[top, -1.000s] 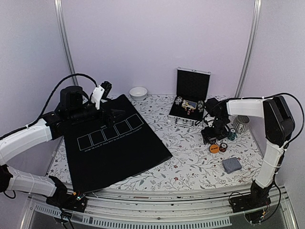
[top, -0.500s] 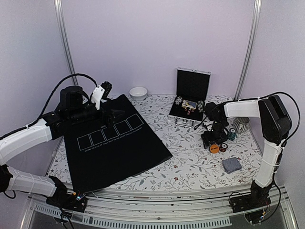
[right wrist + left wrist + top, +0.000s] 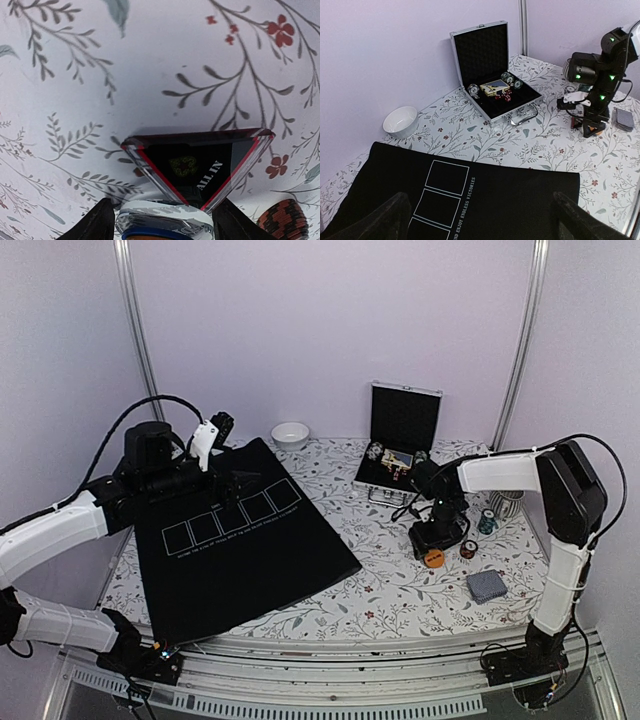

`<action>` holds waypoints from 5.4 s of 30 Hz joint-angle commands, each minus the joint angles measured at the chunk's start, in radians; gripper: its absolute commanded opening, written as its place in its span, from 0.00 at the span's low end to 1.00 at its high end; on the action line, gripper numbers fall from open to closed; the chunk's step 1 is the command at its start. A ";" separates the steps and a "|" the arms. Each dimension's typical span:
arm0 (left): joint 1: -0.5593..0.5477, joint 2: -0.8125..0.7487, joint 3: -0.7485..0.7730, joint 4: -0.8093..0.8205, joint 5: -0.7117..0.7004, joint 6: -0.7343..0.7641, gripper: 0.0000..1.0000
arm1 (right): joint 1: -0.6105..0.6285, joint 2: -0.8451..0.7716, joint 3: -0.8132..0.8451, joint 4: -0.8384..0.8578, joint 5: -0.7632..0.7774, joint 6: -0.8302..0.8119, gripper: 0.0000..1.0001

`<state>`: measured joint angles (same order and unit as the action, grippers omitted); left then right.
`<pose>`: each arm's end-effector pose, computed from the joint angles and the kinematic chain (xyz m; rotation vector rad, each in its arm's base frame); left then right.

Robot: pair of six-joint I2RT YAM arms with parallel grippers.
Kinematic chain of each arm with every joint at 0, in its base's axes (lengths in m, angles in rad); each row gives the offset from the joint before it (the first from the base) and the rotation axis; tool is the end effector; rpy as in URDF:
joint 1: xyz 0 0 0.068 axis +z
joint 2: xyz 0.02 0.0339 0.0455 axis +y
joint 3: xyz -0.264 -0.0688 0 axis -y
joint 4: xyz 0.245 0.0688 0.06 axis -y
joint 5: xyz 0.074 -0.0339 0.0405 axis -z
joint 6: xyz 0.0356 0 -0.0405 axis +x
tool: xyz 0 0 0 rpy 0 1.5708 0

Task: Distribute texas hold em gaming equipment
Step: Move the dealer button to the center of the board, then pick up the dealer button from the center of the board, then pick up the dealer button.

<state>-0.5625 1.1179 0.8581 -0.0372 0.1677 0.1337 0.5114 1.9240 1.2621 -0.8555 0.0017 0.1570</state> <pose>0.2176 -0.1442 0.3140 0.7530 1.7316 -0.4514 0.3029 0.1699 0.1485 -0.5447 3.0421 0.0246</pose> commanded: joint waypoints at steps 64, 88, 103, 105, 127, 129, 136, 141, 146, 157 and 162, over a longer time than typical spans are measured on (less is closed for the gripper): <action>-0.011 -0.016 -0.028 0.019 0.015 0.018 0.98 | 0.197 -0.002 -0.026 -0.063 -0.088 0.117 0.76; -0.010 -0.002 -0.026 0.019 0.023 0.011 0.98 | 0.213 0.050 0.031 -0.104 0.017 0.115 0.48; -0.147 0.160 -0.238 0.615 -0.011 -0.941 0.58 | 0.220 -0.017 0.144 -0.052 -0.097 -0.024 0.44; -0.178 0.259 -0.186 0.615 -0.015 -0.965 0.58 | 0.220 -0.032 0.152 -0.040 -0.115 -0.044 0.44; -0.325 0.936 0.150 0.816 0.194 -1.209 0.68 | 0.225 -0.110 0.179 -0.006 -0.157 -0.137 0.43; -0.324 0.977 0.184 0.823 0.215 -1.220 0.69 | 0.226 -0.081 0.191 -0.027 -0.128 -0.132 0.43; -0.328 1.080 0.220 0.900 0.256 -1.275 0.68 | 0.226 -0.042 0.190 -0.025 -0.087 -0.125 0.41; -0.329 1.094 0.238 0.915 0.264 -1.260 0.68 | 0.226 -0.028 0.180 0.025 -0.105 -0.146 0.41; -0.329 1.127 0.250 0.966 0.278 -1.282 0.69 | 0.225 -0.009 0.156 0.056 -0.119 -0.192 0.40; -0.332 1.213 0.320 0.979 0.310 -1.306 0.63 | 0.225 -0.008 0.141 0.081 -0.156 -0.214 0.40; -0.332 1.232 0.334 0.973 0.311 -1.291 0.53 | 0.225 0.014 0.137 0.071 -0.148 -0.207 0.40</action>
<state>-0.8825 2.3241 1.1687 0.9146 0.4568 -1.1709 0.7322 1.9114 1.4029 -0.8085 -0.1413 -0.0456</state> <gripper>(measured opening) 0.558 0.577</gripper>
